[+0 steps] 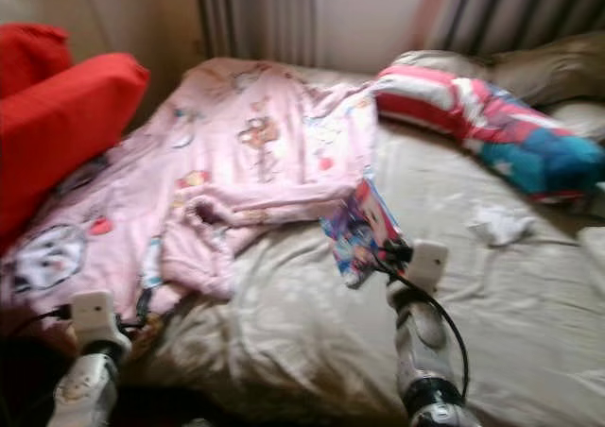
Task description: Clean up the room
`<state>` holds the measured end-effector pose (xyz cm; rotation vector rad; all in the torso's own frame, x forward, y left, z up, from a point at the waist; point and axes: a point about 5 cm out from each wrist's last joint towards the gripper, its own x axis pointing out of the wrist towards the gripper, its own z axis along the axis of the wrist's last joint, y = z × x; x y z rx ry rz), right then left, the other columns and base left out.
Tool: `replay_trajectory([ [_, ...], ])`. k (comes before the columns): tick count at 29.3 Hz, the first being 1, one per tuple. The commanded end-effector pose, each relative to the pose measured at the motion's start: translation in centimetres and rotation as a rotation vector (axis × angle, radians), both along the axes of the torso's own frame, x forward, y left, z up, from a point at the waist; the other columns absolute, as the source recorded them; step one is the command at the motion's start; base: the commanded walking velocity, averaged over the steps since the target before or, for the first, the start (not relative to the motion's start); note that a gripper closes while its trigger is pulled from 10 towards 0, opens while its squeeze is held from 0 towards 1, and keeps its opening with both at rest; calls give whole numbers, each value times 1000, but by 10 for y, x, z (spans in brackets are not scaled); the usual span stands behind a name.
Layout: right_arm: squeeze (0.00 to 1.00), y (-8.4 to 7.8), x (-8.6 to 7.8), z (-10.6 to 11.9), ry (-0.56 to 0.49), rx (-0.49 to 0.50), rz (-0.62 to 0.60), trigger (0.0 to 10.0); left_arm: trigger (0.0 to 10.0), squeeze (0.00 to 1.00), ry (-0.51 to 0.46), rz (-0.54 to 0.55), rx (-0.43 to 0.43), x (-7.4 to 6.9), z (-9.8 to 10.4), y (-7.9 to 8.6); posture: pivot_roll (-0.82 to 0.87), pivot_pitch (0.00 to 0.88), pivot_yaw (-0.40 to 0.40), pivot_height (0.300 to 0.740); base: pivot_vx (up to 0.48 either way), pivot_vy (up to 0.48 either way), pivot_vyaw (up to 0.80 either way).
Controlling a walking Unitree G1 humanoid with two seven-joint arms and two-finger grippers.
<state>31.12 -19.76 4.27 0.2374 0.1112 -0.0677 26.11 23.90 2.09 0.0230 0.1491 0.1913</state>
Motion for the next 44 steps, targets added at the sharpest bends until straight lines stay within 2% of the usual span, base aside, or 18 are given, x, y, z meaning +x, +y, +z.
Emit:
replay_trajectory([
  [1,0,0,6,11,-56,-4,-10,10000,10000,0,14,27,8,-6,-3,8,96,15,-75,699,0,-480,0],
  [11,0,2,6,10,-49,11,-17,10000,10000,0,4,24,7,-4,-2,8,98,27,-73,699,0,-480,0],
  [15,0,3,6,10,-49,14,-21,10000,10000,0,4,23,8,-4,-2,8,95,30,-71,699,0,-478,-708],
  [28,0,3,5,7,-36,19,-31,10000,10000,0,4,23,6,-3,-2,8,96,31,-68,699,0,0,0],
  [44,0,4,5,6,-30,27,-26,10000,10000,0,2,13,3,-1,-2,5,93,31,-66,699,0,0,-788],
])
